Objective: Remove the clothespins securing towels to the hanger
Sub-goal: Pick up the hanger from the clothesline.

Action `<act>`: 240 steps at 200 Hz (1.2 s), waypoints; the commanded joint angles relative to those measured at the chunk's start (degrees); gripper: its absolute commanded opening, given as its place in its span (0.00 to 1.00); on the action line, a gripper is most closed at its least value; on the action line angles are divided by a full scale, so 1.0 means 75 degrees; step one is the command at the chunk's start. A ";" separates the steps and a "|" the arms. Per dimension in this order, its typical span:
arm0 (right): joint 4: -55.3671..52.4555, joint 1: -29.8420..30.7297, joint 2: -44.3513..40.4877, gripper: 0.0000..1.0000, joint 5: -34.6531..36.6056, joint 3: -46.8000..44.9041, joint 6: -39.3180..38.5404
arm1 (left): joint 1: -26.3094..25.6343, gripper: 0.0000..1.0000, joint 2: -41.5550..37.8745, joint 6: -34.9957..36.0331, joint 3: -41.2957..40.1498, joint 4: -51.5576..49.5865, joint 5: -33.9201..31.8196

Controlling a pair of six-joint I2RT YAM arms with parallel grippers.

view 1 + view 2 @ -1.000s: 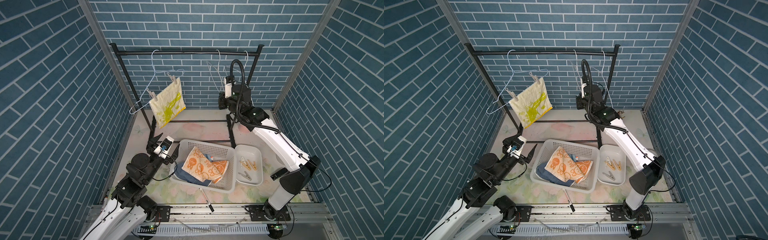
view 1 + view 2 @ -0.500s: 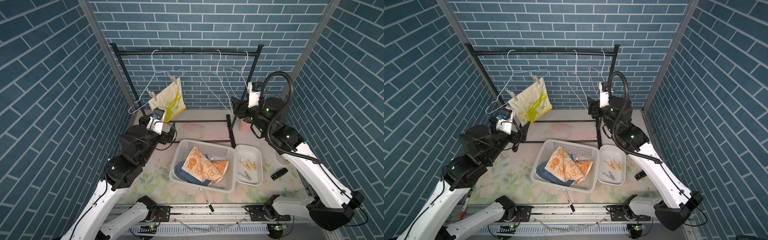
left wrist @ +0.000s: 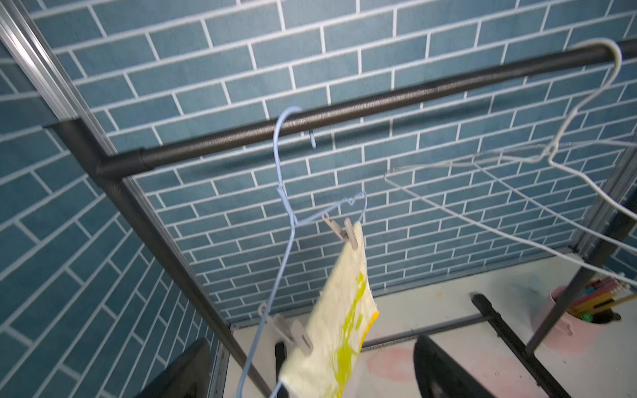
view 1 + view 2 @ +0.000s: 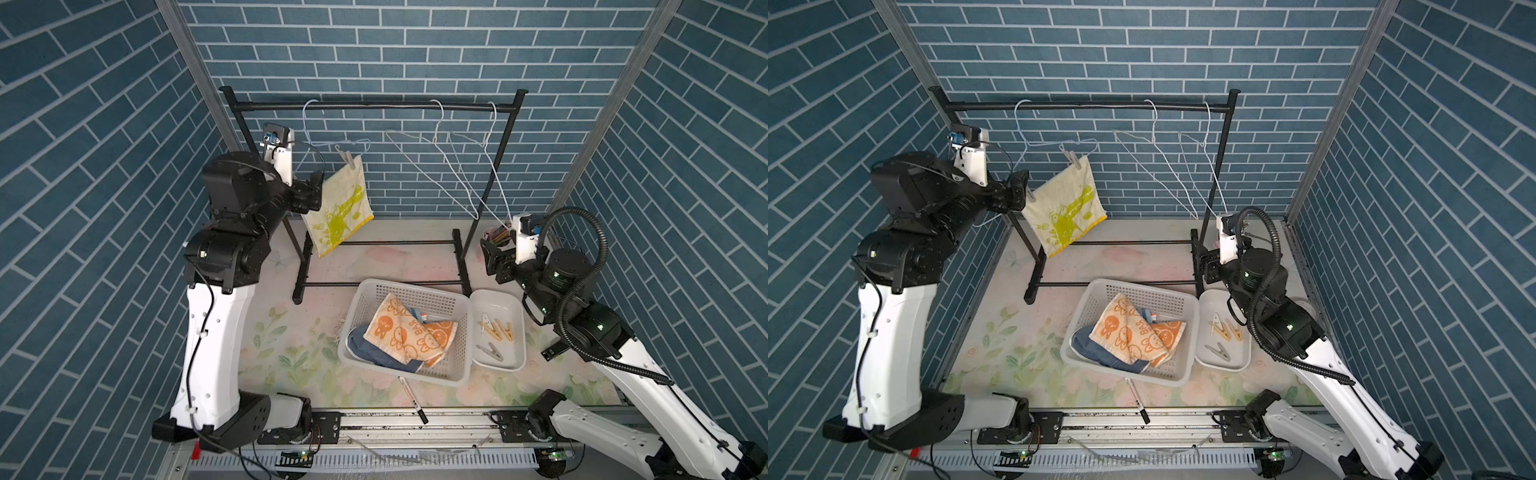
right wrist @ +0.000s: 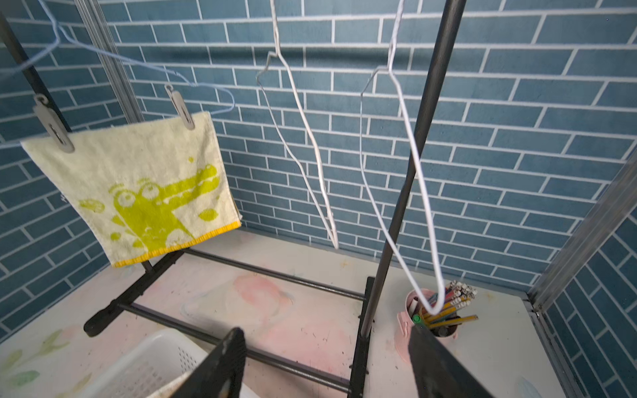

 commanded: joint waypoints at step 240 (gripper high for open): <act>-0.0219 -0.0022 0.0053 0.75 0.0071 -0.0564 0.0365 | 0.1380 0.00 0.2575 -0.1613 0.2290 -0.0928 0.3921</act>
